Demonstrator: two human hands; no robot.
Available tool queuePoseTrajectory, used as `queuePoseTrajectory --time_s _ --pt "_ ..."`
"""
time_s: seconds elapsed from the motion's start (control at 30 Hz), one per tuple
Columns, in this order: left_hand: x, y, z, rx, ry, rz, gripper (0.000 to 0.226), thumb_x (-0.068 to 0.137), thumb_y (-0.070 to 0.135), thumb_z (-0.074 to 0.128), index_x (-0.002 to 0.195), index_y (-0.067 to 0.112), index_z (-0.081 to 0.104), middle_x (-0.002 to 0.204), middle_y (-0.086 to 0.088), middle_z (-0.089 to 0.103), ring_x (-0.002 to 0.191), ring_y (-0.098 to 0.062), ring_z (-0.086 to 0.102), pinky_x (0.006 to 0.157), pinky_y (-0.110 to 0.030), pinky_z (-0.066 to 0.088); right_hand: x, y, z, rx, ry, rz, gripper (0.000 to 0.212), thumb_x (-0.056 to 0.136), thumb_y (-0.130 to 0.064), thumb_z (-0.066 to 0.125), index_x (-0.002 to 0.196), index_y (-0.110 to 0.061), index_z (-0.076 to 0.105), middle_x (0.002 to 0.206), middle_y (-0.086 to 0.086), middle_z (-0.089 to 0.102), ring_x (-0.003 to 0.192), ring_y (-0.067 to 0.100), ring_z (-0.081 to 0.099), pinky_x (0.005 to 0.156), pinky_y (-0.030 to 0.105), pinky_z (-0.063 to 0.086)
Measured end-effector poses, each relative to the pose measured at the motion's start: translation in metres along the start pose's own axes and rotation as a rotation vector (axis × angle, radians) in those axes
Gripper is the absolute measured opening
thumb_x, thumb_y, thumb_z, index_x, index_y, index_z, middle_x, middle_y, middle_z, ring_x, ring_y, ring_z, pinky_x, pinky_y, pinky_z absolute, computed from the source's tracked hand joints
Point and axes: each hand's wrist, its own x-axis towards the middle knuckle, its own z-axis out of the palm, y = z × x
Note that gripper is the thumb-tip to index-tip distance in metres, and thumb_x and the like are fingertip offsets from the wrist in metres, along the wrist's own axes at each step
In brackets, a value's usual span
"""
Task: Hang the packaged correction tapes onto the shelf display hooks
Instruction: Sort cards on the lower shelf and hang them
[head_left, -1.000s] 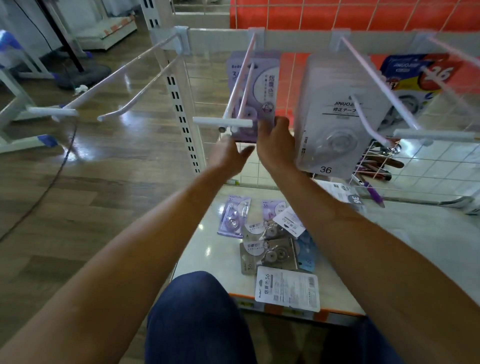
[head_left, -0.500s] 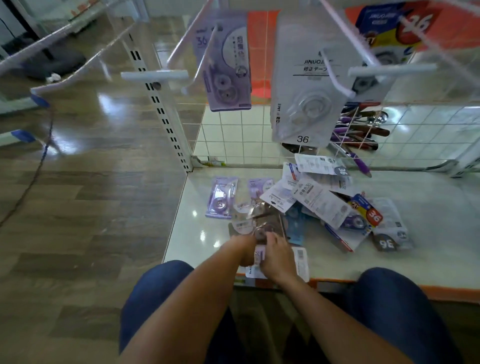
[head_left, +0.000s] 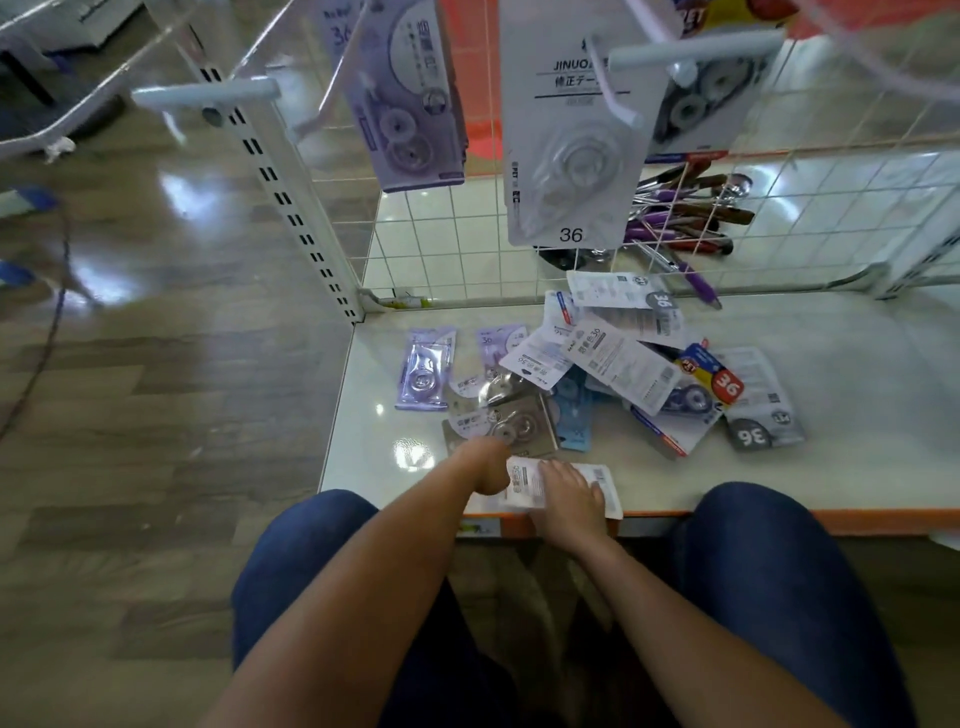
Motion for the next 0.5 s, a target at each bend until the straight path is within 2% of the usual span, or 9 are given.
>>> queuePoseTrajectory --time_s 0.07,0.13,0.2,0.27,0.33,0.43,0.5 --pt "-0.001 0.002 -0.01 -0.033 0.08 0.005 0.032 0.094 0.012 0.051 0.125 0.008 0.057 0.124 -0.012 0.059 0.112 -0.027 0.055 0.085 -0.03 0.045 0.005 -0.001 -0.015 0.134 -0.001 0.018 0.034 0.088 -0.028 0.058 0.121 -0.024 0.052 0.123 0.0 0.055 0.115 0.02 0.05 0.1 0.043 0.039" --pt "-0.004 0.005 -0.021 -0.1 0.185 0.027 0.024 0.094 0.016 0.053 0.113 0.007 0.065 0.109 -0.01 0.063 0.1 -0.025 0.058 0.075 -0.028 0.043 0.008 -0.003 -0.038 0.253 -0.001 0.031 0.023 0.092 -0.029 0.055 0.114 -0.023 0.061 0.106 0.002 0.064 0.091 0.018 0.054 0.077 0.031 0.042" --pt "-0.007 0.01 -0.03 -0.27 0.281 0.063 0.021 0.091 0.013 0.058 0.109 0.007 0.067 0.104 -0.01 0.066 0.096 -0.025 0.06 0.079 -0.03 0.048 0.007 -0.006 -0.061 0.395 0.026 0.023 0.02 0.096 -0.032 0.05 0.097 -0.021 0.067 0.082 0.0 0.064 0.074 0.017 0.053 0.061 0.028 0.036" --pt "-0.012 0.013 -0.038 -0.428 0.361 0.09 0.033 0.088 0.003 0.058 0.119 0.009 0.063 0.114 -0.008 0.066 0.103 -0.023 0.061 0.089 -0.031 0.051 0.001 -0.011 -0.083 0.546 0.082 0.026 0.029 0.098 -0.035 0.048 0.079 -0.018 0.061 0.067 -0.001 0.057 0.062 0.015 0.052 0.054 0.026 0.035" --pt "-0.017 0.015 -0.045 -0.547 0.383 0.105 0.046 0.088 0.001 0.058 0.132 0.01 0.053 0.122 -0.008 0.064 0.106 -0.023 0.061 0.092 -0.034 0.052 -0.002 -0.016 -0.096 0.649 0.131 0.03 0.031 0.098 -0.035 0.048 0.077 -0.015 0.059 0.067 0.002 0.057 0.061 0.015 0.054 0.053 0.027 0.039" --pt "-0.023 0.014 -0.055 -0.715 0.369 0.12 0.056 0.087 0.006 0.064 0.139 0.009 0.043 0.124 -0.011 0.06 0.107 -0.026 0.06 0.09 -0.039 0.053 -0.001 -0.023 -0.104 0.778 0.184 0.067 0.024 0.097 -0.031 0.052 0.093 -0.012 0.065 0.087 0.007 0.067 0.083 0.022 0.065 0.072 0.036 0.052" --pt "-0.025 0.01 -0.06 -0.794 0.354 0.109 0.058 0.085 0.011 0.069 0.137 0.009 0.045 0.125 -0.012 0.058 0.11 -0.027 0.058 0.093 -0.043 0.052 -0.003 -0.029 -0.109 0.876 0.213 0.077 0.018 0.096 -0.027 0.052 0.096 -0.015 0.065 0.094 0.006 0.068 0.091 0.023 0.065 0.082 0.041 0.053"
